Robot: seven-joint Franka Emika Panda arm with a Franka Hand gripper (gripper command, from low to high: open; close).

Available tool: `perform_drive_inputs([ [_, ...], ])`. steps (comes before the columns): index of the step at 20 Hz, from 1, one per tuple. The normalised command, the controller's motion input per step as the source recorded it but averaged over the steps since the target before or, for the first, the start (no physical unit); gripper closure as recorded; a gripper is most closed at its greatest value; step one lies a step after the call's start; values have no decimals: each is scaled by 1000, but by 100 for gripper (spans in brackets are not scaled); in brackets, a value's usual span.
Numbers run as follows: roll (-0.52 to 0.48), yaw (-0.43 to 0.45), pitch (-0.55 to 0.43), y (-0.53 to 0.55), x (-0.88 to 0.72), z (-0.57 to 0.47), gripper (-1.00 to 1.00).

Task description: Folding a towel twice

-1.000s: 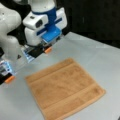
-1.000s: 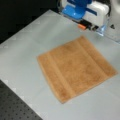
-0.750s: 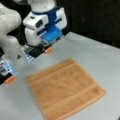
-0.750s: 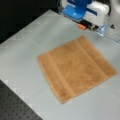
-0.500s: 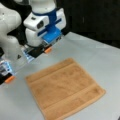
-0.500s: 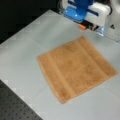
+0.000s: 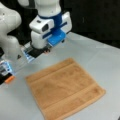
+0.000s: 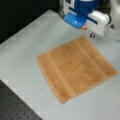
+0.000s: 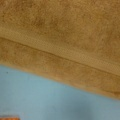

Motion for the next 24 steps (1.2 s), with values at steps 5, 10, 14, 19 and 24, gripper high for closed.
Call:
perform_drive_inputs([
  [5, -20, -316, 197, 349, 774, 41, -100],
  [10, -106, -201, 242, 319, 741, 78, -100],
  [14, -159, -49, 273, 151, 664, 21, -100],
  [19, -253, -85, 194, 33, 607, -38, -100],
  [24, -314, -170, 196, 59, 508, -116, -100],
])
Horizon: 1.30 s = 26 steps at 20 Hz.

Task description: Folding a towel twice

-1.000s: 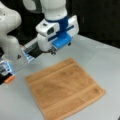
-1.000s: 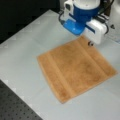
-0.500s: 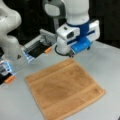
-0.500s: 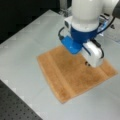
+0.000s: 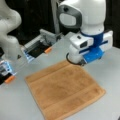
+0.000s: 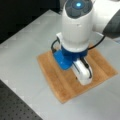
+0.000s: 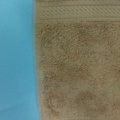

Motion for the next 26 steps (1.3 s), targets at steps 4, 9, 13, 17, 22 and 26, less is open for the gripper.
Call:
perform_drive_inputs([
  [4, -253, -118, 172, 79, 403, -73, -100],
  [9, -180, -148, 164, 130, 364, 32, -100],
  [13, -120, -200, 144, 174, 442, -25, -100],
  [17, -158, -191, 178, 120, 584, -99, -100],
  [22, -141, -173, 241, 23, 649, -25, -100],
  [26, -233, -172, 199, 53, 613, -16, -100],
])
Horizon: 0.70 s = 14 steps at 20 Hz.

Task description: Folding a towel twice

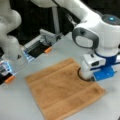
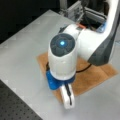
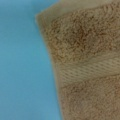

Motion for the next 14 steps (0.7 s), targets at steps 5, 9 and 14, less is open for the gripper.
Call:
perform_drive_inputs([
  [5, -333, -234, 209, 139, 511, -36, -100],
  [9, -385, -208, 234, 157, 429, -56, -100],
  [14, -418, -191, 244, 144, 358, -43, -100],
])
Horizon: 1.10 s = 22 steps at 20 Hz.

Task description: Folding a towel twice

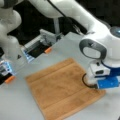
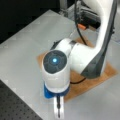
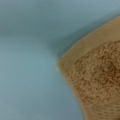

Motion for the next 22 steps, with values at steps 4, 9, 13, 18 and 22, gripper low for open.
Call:
perform_drive_inputs([
  [4, -358, -86, 185, 75, 234, -119, -100],
  [9, -292, 78, 170, 2, 120, -106, -100],
  [13, -294, 160, 136, -65, 22, -72, -100],
  [18, -273, 190, 115, -62, -28, -43, -100],
  [22, -214, 182, 80, -28, -90, -40, -100],
])
